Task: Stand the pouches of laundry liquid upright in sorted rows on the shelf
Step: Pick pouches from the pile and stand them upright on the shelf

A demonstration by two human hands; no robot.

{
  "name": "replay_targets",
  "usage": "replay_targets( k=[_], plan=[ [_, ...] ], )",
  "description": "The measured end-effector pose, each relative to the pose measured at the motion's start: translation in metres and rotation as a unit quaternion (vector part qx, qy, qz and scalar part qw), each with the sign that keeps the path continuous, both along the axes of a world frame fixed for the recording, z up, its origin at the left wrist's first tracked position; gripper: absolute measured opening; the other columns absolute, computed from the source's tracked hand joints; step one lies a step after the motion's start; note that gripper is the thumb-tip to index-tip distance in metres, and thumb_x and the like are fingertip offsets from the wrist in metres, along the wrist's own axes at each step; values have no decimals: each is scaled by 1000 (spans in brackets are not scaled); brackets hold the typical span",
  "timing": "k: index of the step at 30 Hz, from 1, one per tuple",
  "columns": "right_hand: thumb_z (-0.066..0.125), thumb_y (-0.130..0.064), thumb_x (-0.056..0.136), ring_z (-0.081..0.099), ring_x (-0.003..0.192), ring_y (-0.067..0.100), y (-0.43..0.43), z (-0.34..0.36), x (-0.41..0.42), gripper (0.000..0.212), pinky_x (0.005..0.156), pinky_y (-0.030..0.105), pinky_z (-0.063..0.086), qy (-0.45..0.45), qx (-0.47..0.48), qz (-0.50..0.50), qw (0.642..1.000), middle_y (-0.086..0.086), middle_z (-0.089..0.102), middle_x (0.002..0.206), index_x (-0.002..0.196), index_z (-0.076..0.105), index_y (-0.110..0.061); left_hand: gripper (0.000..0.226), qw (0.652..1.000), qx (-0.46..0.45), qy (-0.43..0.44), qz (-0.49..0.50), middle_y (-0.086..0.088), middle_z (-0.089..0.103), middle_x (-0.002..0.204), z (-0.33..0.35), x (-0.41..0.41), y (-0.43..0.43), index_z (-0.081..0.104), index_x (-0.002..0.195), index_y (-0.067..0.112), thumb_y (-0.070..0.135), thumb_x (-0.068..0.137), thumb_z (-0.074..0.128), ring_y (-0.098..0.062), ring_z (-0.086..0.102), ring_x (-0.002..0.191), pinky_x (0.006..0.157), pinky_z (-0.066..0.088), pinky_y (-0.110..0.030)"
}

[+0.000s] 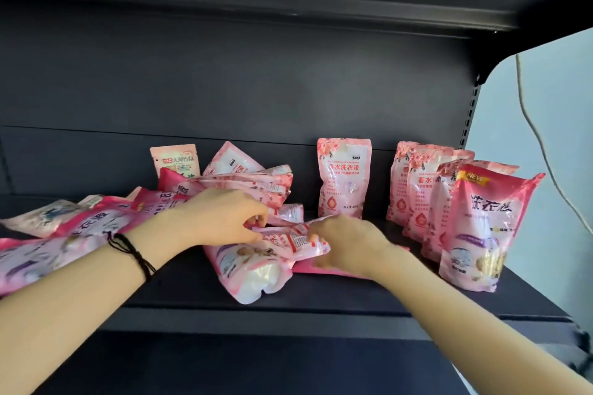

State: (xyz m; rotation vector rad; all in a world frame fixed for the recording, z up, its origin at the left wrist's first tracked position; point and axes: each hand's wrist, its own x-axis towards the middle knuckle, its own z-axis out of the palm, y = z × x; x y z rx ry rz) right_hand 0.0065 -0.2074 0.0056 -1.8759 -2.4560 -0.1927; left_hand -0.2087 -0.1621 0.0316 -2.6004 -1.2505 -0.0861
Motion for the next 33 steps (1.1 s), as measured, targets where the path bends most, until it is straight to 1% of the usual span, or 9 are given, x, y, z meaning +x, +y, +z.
replay_targets(
  k=[6,10,13,17,20,23,27,31,33],
  plan=[
    [63,-43,88,61,101,17,17,-42,-30,37,82,36,52,236,58,89,966,-2,65,114,118,65,-23,25,926,-137,-351,20,19,62,105,-32,-19,-2,63,105,30,37,82,69,5,57,98,86,46,-14],
    [60,-39,91,60,76,15,39,-60,-39,28,68,33,51,307,100,87,942,-3,69,80,80,73,-17,29,899,-179,-399,25,22,60,107,-51,-23,2,60,106,30,37,80,71,12,53,98,79,43,-6],
    [59,-28,94,41,48,10,48,-59,-36,46,51,18,32,359,113,87,922,-11,49,46,49,51,-24,38,885,-177,-430,38,24,57,113,-56,-24,7,57,112,31,38,77,73,15,50,101,79,40,-5],
    [62,-22,93,28,45,5,50,-28,-22,41,48,21,26,537,95,72,835,-12,40,43,52,54,-21,64,831,-164,-528,64,17,53,119,-59,-19,16,46,124,31,34,70,80,-1,50,109,98,39,-25],
    [61,-23,92,52,64,20,52,3,-10,28,61,35,45,664,84,62,741,9,61,66,72,68,-6,57,746,-205,-631,65,10,57,115,-55,-5,21,48,114,29,24,68,82,-6,56,104,90,45,-24],
    [61,-23,93,62,80,31,55,19,-2,31,79,50,53,760,69,53,644,26,67,90,91,67,7,58,727,-271,-630,29,9,60,119,-52,17,25,54,122,22,28,70,79,-8,58,109,93,46,-22],
    [58,-22,94,67,85,31,56,15,10,30,82,47,56,795,57,41,602,23,70,96,98,67,6,44,710,-283,-645,17,8,60,116,-49,50,31,55,122,13,15,81,72,-11,57,113,80,47,-11],
    [54,-20,95,72,79,24,55,13,26,25,66,34,60,827,29,58,559,14,74,90,99,68,1,72,654,-309,-689,34,0,54,129,-43,68,48,40,135,18,8,75,78,-20,52,120,102,45,-41],
    [54,-21,95,72,79,23,54,15,33,25,64,32,59,826,17,58,560,13,74,90,98,68,0,71,664,-326,-673,21,-3,56,129,-40,74,55,39,137,18,9,77,76,-21,54,119,100,47,-41]
  ],
)
